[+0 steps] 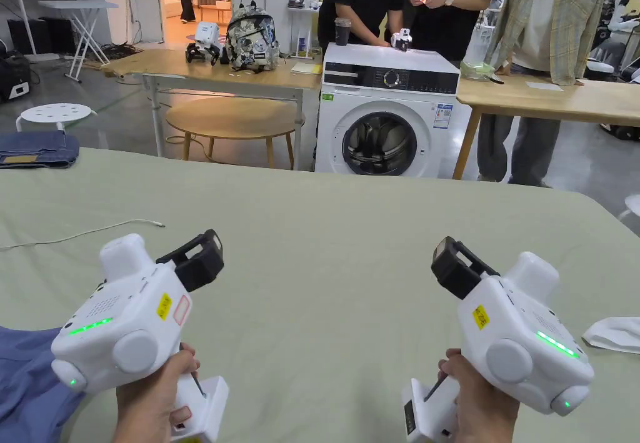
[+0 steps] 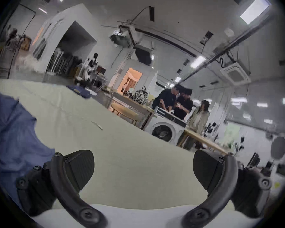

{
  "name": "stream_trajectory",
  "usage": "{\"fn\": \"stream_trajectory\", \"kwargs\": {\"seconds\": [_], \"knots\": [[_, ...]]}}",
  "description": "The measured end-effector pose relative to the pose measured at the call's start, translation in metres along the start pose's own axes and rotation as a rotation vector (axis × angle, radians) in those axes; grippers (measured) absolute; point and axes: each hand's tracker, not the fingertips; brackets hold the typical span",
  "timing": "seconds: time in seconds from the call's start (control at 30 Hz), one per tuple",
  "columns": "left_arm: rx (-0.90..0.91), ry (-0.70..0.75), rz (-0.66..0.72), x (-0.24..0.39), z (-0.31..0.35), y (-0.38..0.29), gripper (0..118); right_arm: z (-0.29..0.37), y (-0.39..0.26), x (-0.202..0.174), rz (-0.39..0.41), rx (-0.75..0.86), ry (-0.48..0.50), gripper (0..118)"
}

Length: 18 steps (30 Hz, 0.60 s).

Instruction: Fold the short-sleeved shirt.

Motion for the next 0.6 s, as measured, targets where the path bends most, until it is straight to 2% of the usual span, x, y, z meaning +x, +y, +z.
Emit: {"fn": "stream_trajectory", "kwargs": {"seconds": [0.03,0.1,0.13,0.17,0.2,0.27,0.3,0.37,0.4,0.43,0.47,0.53,0.6], "knots": [[-0.01,0.01,-0.212,0.011,-0.001,0.001,118,-0.001,0.001,-0.01,0.166,0.012,0.007,118],[-0.014,0.054,-0.719,0.038,-0.003,-0.009,117,0.0,-0.006,-0.038,0.705,0.078,0.025,118],[0.012,0.064,-0.953,0.047,-0.003,-0.018,117,0.003,-0.018,-0.049,1.003,0.148,0.029,118],[0.031,0.079,-1.158,0.05,-0.003,-0.026,117,0.003,-0.033,-0.053,1.268,0.229,0.042,118],[0.055,0.081,-1.309,0.052,-0.002,-0.032,117,-0.001,-0.046,-0.053,1.491,0.288,0.041,118],[0.091,0.09,-1.523,0.052,0.0,-0.04,117,-0.002,-0.06,-0.051,1.767,0.375,0.054,118],[0.105,0.109,-1.601,0.051,-0.001,-0.043,117,-0.004,-0.064,-0.049,1.86,0.386,0.067,118],[0.117,0.112,-1.693,0.048,-0.002,-0.045,117,-0.001,-0.071,-0.047,1.945,0.386,0.073,118],[0.12,0.11,-1.689,0.047,-0.002,-0.046,117,-0.001,-0.072,-0.047,1.939,0.374,0.067,118],[0.114,0.106,-1.665,0.047,-0.001,-0.045,117,-0.002,-0.072,-0.046,1.895,0.371,0.061,118],[0.094,0.106,-1.593,0.048,-0.001,-0.043,117,-0.002,-0.07,-0.048,1.826,0.325,0.057,118],[0.036,0.093,-1.355,0.047,-0.001,-0.032,117,-0.002,-0.065,-0.052,1.609,0.235,0.03,118],[-0.02,0.054,-0.988,0.042,0.0,-0.016,117,-0.004,-0.052,-0.051,1.335,0.13,0.016,118]]}}
